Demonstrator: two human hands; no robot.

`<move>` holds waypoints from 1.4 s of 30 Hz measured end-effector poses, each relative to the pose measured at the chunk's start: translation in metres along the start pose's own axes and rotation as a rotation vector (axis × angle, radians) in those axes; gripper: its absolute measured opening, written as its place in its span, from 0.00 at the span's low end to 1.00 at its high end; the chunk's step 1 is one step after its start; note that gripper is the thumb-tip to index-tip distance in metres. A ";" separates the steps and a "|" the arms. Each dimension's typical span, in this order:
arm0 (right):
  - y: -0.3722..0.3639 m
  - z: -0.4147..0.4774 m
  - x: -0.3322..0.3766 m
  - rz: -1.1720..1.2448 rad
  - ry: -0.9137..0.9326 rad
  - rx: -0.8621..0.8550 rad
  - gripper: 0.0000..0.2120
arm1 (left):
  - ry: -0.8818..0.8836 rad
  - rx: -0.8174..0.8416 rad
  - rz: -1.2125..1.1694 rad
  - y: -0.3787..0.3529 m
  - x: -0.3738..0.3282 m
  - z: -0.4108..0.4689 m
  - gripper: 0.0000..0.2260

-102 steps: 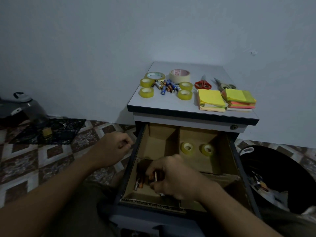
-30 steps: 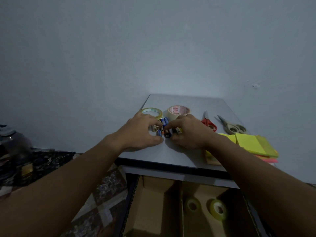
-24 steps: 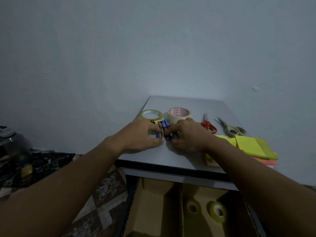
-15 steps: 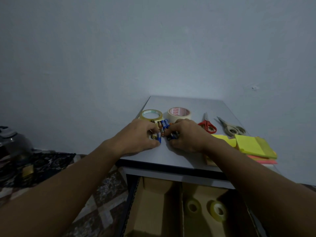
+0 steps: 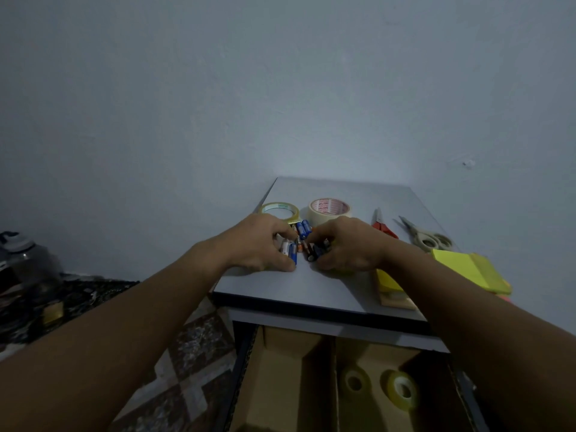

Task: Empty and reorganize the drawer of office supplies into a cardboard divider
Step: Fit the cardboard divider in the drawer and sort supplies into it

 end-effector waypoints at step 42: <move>0.028 -0.012 0.006 0.063 0.033 -0.179 0.22 | 0.017 -0.035 -0.068 0.030 -0.020 -0.028 0.22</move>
Point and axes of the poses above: each hand's wrist, its own z-axis towards the middle knuckle, its own y-axis out of the back of the hand, x = y × z, the point moved 7 cm from there along z, towards the middle knuckle, and after that the axes turned 3 degrees about x, right-handed, at the moved point
